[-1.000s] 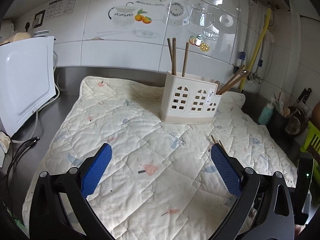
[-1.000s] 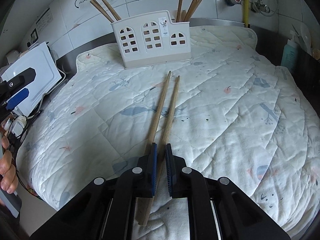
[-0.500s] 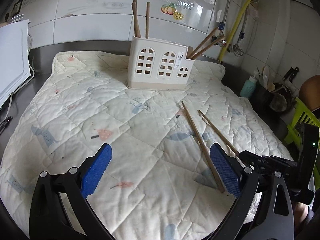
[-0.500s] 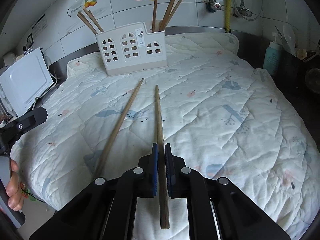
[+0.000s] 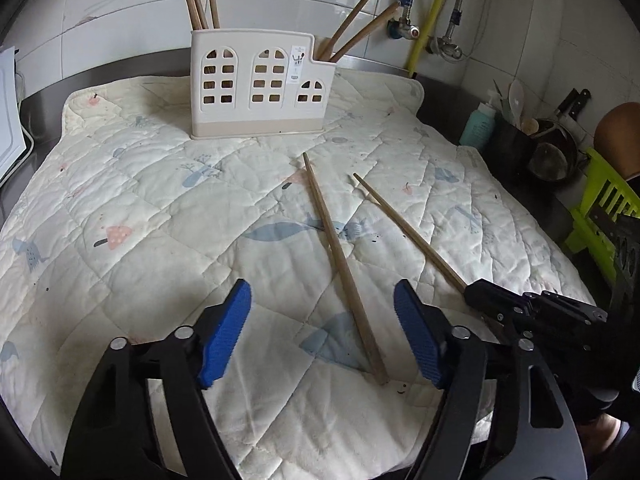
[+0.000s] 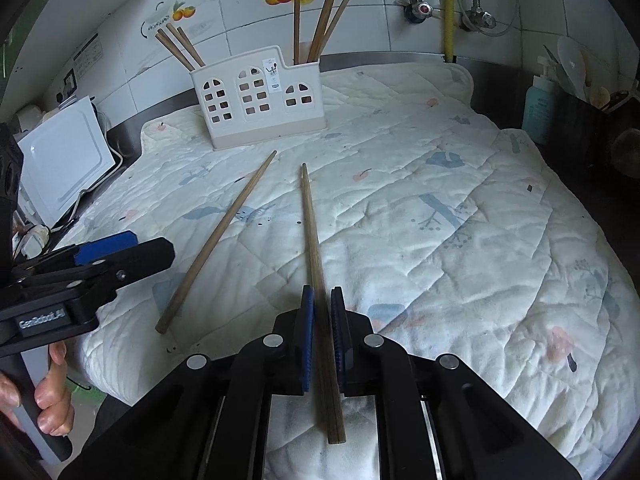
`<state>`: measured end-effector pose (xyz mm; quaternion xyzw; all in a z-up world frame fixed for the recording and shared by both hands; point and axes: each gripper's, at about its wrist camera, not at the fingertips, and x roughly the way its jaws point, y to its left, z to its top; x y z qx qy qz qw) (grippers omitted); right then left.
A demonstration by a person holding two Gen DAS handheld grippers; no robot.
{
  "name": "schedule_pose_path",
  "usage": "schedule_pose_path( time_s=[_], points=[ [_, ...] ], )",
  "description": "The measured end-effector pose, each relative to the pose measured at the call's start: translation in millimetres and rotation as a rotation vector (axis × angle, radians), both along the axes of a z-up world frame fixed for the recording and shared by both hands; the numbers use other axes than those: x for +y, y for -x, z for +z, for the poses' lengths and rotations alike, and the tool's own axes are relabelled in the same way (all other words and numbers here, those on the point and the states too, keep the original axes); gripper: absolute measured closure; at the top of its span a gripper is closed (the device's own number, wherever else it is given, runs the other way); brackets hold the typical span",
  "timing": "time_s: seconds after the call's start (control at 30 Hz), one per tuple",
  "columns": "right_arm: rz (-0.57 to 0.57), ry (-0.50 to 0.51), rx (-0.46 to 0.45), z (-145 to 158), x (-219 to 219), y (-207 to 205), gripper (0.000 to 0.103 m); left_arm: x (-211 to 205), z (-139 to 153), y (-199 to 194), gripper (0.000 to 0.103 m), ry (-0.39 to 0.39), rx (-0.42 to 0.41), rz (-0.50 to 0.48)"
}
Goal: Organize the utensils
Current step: 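Close the left gripper on a chopstick while the right gripper grasps the other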
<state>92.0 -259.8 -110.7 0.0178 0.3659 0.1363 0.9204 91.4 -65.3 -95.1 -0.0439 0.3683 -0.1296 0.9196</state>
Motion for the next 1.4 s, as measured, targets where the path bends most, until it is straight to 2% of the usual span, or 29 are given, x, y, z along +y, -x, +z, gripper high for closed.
schedule_pose_path(
  time_s=[0.03, 0.07, 0.17, 0.3, 0.63, 0.83, 0.97, 1.1, 1.2, 1.4],
  points=[
    [0.003, -0.002, 0.0, -1, -1, 1, 0.095, -1, -2, -1, 0.041, 0.0, 0.007, -0.001],
    [0.004, -0.004, -0.001, -1, -2, 2, 0.095, -3, -3, -3, 0.049, 0.002, 0.014, -0.006],
    [0.002, -0.018, -0.003, -1, -7, 4, 0.095, -9, -5, -6, 0.062, 0.003, 0.018, -0.023],
    [-0.002, -0.027, -0.005, -2, -13, 5, 0.094, -20, -12, -12, 0.069, -0.011, 0.039, -0.044],
    [0.001, -0.039, -0.007, -4, -16, 6, 0.094, -28, -18, -22, 0.073, -0.022, 0.046, -0.033],
    [0.001, -0.035, -0.01, -5, -15, 6, 0.093, -37, -18, -24, 0.082, -0.087, 0.033, -0.031],
    [0.0, -0.028, -0.014, -5, -14, 6, 0.093, -34, -18, -25, 0.091, -0.094, 0.03, -0.023],
    [-0.001, -0.012, -0.023, -5, -12, 7, 0.094, -24, -17, -26, 0.095, -0.06, 0.042, -0.022],
    [-0.002, -0.013, -0.024, -5, -12, 7, 0.094, -17, -16, -24, 0.097, -0.066, 0.038, -0.015],
    [-0.004, -0.016, -0.025, -6, -13, 7, 0.093, -9, -19, -22, 0.094, -0.02, 0.06, -0.041]
  ],
)
